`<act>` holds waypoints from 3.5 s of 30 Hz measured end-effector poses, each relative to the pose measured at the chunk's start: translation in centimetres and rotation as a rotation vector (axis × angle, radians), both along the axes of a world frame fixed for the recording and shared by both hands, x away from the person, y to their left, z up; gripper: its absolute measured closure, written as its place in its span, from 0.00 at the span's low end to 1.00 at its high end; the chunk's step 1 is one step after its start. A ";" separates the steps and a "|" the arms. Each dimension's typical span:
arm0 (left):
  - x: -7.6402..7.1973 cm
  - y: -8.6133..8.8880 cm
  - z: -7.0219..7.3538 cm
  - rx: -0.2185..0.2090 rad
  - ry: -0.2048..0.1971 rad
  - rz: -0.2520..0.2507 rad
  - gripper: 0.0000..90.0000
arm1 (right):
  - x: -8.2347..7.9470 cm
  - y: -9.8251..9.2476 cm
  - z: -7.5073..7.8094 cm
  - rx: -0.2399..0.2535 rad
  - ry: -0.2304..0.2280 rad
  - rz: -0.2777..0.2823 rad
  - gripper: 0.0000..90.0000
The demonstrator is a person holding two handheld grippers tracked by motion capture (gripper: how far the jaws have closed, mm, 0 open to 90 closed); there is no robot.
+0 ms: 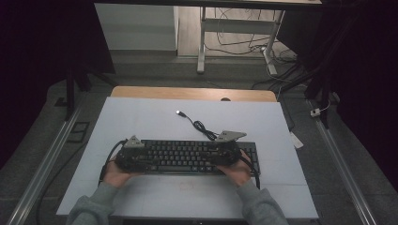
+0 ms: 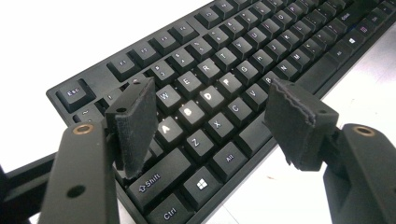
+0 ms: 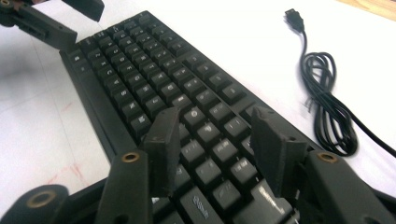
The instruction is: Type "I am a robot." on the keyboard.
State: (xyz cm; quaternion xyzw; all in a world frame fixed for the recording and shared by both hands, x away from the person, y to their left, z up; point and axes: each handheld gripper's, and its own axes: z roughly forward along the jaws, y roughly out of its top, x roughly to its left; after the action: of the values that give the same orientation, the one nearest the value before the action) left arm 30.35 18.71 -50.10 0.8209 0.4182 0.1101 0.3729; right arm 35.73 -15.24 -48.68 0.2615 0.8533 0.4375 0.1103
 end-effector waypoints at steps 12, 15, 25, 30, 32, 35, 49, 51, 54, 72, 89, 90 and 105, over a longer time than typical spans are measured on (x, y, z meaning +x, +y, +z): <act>0.0 0.1 0.0 -0.002 0.000 0.002 0.38 | -1.5 -3.0 -0.2 0.001 -0.010 -0.023 0.55; 0.0 0.1 0.0 -0.004 -0.001 0.003 0.38 | -1.7 -3.7 -0.3 -0.001 -0.016 -0.037 0.55; 0.0 0.0 0.1 -0.002 -0.005 0.005 0.38 | -2.1 -5.5 -0.4 0.004 -0.014 -0.066 0.55; 0.0 -0.2 0.2 0.005 -0.011 -0.006 0.38 | -2.1 -5.4 -0.4 0.001 -0.017 -0.065 0.55; 0.0 -0.3 0.2 0.005 -0.012 -0.006 0.38 | -2.1 -5.5 -0.4 0.004 -0.014 -0.064 0.55; 0.0 -0.5 0.2 0.003 -0.015 -0.009 0.38 | -2.1 -5.4 -0.4 0.004 -0.017 -0.065 0.55; 0.1 -2.8 0.5 0.000 -0.033 -0.056 0.43 | -2.1 -5.2 -0.4 -0.005 -0.016 -0.057 0.55; 0.1 -3.1 0.5 -0.001 -0.035 -0.067 0.46 | -2.1 -5.2 -0.5 -0.006 -0.016 -0.057 0.55; 0.1 -3.6 0.5 -0.001 -0.036 -0.081 0.51 | -2.1 -5.2 -0.5 -0.007 -0.017 -0.057 0.55; 0.7 -5.3 -0.3 0.016 -0.022 -0.128 0.99 | -2.0 -5.1 -0.6 -0.010 -0.013 -0.056 0.55; 1.1 -6.7 -1.2 0.054 -0.001 -0.140 0.99 | -2.0 -5.1 -0.7 -0.016 -0.011 -0.057 0.55; 1.1 -6.8 -1.3 0.056 0.000 -0.141 0.99 | -2.0 -5.1 -0.7 -0.016 -0.010 -0.058 0.55; 1.2 -7.0 -2.0 0.085 0.007 -0.140 0.99 | -1.9 -5.2 -0.7 -0.020 -0.011 -0.061 0.55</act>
State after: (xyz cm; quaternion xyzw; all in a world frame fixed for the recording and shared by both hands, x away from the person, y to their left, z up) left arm 31.60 11.71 -52.10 0.8636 0.3562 0.0983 0.3431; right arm 33.82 -20.42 -49.37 0.2837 0.8486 0.4270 0.1306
